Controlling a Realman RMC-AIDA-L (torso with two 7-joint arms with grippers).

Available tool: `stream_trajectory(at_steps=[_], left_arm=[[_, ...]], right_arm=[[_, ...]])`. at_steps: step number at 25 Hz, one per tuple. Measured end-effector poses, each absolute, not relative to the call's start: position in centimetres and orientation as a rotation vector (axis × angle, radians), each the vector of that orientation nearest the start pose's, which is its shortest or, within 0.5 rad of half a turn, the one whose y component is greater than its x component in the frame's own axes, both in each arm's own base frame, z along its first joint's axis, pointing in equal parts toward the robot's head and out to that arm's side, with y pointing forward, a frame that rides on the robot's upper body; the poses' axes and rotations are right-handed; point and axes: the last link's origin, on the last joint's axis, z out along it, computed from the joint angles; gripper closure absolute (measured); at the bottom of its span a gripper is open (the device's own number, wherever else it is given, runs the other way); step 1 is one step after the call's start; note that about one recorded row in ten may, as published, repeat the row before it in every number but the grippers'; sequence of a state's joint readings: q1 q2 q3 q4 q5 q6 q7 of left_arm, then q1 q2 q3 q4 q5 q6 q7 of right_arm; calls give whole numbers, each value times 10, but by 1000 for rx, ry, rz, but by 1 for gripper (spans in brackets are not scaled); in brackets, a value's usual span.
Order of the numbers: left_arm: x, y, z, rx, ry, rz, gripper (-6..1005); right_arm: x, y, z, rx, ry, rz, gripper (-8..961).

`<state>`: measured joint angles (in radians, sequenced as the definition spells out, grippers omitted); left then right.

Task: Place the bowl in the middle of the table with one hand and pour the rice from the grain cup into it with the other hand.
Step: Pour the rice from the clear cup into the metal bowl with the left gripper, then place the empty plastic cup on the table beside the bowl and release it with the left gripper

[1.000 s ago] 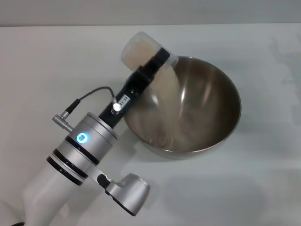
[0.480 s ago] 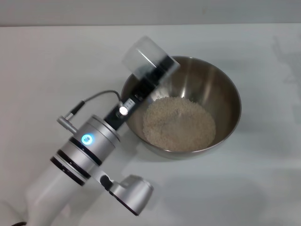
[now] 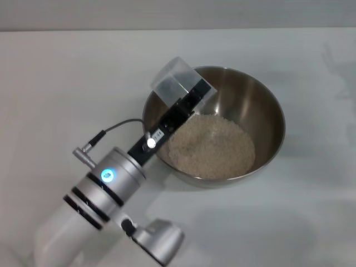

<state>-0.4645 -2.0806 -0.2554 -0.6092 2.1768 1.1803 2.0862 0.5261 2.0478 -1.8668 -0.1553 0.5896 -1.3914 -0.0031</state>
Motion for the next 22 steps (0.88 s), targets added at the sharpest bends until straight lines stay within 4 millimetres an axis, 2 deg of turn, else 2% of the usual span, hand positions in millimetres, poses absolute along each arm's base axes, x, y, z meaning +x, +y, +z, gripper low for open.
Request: stream_trajectory(at_steps=[2, 5, 12, 16, 17, 18, 19, 22], left_arm=[[-186, 277, -121, -1282, 1470, 252, 973], [-187, 275, -121, -1280, 1460, 245, 972], [-185, 275, -112, -1369, 1264, 146, 972], [-185, 272, -105, -1524, 952, -61, 972], [-187, 274, -101, -1565, 835, -128, 972], [-194, 277, -92, -1614, 613, -253, 972], [-194, 277, -92, -1614, 613, -253, 972], [-207, 284, -79, -1645, 261, -451, 972]], right_arm=[[289, 363, 52, -1378, 165, 787, 219], [288, 363, 51, -1383, 163, 787, 219], [287, 367, 51, -1388, 164, 785, 219], [286, 368, 52, -1388, 165, 784, 219], [286, 369, 52, -1387, 165, 785, 219], [285, 370, 52, -1386, 163, 789, 219], [285, 370, 52, -1386, 163, 789, 219], [283, 371, 52, -1385, 162, 793, 220]])
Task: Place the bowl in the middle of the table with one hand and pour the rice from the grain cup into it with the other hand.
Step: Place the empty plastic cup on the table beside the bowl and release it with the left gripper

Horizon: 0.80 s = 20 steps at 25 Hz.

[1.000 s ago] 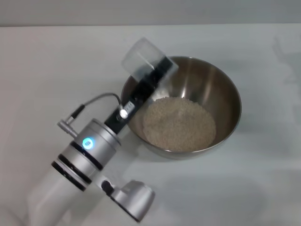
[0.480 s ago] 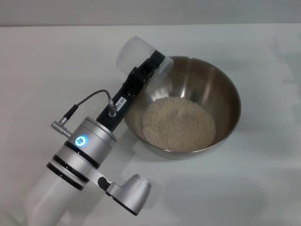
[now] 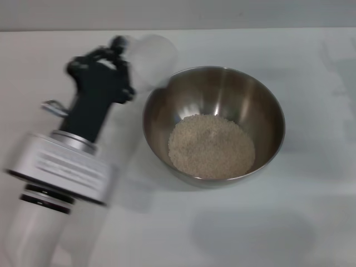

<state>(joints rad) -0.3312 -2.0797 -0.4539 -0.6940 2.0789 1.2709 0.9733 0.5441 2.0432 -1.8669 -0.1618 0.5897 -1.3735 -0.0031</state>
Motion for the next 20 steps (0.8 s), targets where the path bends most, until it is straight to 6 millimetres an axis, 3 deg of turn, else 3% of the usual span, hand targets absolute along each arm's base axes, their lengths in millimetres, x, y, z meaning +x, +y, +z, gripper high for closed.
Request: stream_trajectory(at_steps=[1, 2, 9, 14, 20], left_arm=[[-221, 290, -71, -1634, 68, -532, 972], [-221, 290, -71, -1634, 68, -532, 972], [-270, 305, -58, -1604, -345, -621, 972], [-291, 310, -64, -1648, -477, -551, 972], [-298, 313, -69, -1681, -518, -506, 972]], right_arm=[[282, 371, 52, -1386, 159, 797, 220], [282, 371, 52, -1386, 159, 797, 220], [274, 378, 52, -1397, 147, 808, 220], [273, 381, 52, -1402, 147, 807, 220], [273, 381, 52, -1401, 146, 808, 219]])
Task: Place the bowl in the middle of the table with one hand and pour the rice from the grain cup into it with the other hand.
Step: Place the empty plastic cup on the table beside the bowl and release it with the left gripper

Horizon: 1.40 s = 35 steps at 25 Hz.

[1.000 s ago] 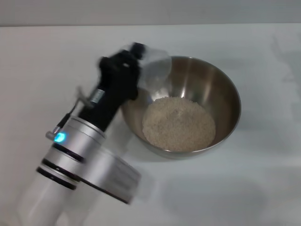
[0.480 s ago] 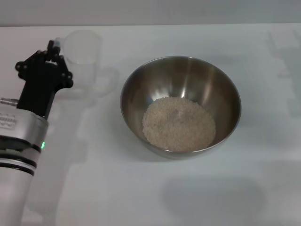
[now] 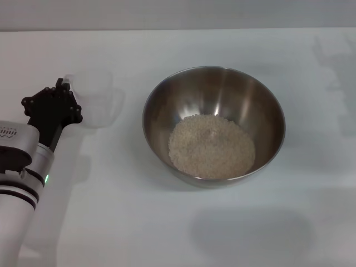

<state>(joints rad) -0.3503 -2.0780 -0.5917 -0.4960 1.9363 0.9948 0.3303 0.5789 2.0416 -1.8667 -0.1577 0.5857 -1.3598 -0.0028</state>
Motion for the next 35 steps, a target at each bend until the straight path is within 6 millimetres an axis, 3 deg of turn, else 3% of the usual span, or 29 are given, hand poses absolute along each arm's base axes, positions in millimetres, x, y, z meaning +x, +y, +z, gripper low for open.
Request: stream_trajectory(at_steps=[10, 20, 24, 35], left_arm=[[-307, 312, -69, -1677, -576, -511, 972], [-310, 307, -70, -1686, -578, -506, 875], [-316, 298, -67, -1662, -591, -521, 721], [-321, 276, -69, -1675, -613, -582, 576]], right_arm=[[275, 379, 52, -1399, 148, 804, 219], [276, 377, 52, -1397, 148, 802, 219], [277, 377, 52, -1400, 152, 796, 219], [284, 379, 55, -1405, 160, 762, 220]])
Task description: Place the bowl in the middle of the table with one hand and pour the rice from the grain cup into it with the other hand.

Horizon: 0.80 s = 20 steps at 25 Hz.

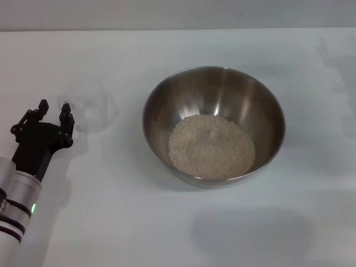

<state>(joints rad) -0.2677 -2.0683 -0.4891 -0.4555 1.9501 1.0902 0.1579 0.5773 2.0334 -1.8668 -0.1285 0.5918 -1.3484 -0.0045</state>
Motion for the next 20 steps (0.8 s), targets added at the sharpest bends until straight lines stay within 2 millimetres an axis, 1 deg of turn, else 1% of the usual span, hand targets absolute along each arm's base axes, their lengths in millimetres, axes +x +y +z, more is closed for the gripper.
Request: stream_trajectory(at_steps=[4, 10, 11, 14, 15, 18, 20], left_arm=[[-322, 276, -73, -1712, -618, -560, 565], [-323, 268, -76, -1727, -613, -559, 548], [-326, 260, -74, -1718, -606, -566, 545], [-327, 256, -73, -1716, -600, -576, 537], [-328, 246, -69, -1705, -589, -607, 534], [-329, 240, -65, -1694, -573, -641, 526], [-327, 236, -57, -1673, -545, -702, 520]], right_arm=[[284, 380, 55, -1407, 162, 759, 220], [283, 381, 55, -1407, 160, 761, 220], [283, 382, 55, -1408, 159, 761, 220], [283, 382, 55, -1408, 159, 760, 220], [283, 382, 55, -1409, 160, 759, 220], [283, 382, 55, -1410, 161, 758, 220], [283, 382, 55, -1410, 162, 758, 220]])
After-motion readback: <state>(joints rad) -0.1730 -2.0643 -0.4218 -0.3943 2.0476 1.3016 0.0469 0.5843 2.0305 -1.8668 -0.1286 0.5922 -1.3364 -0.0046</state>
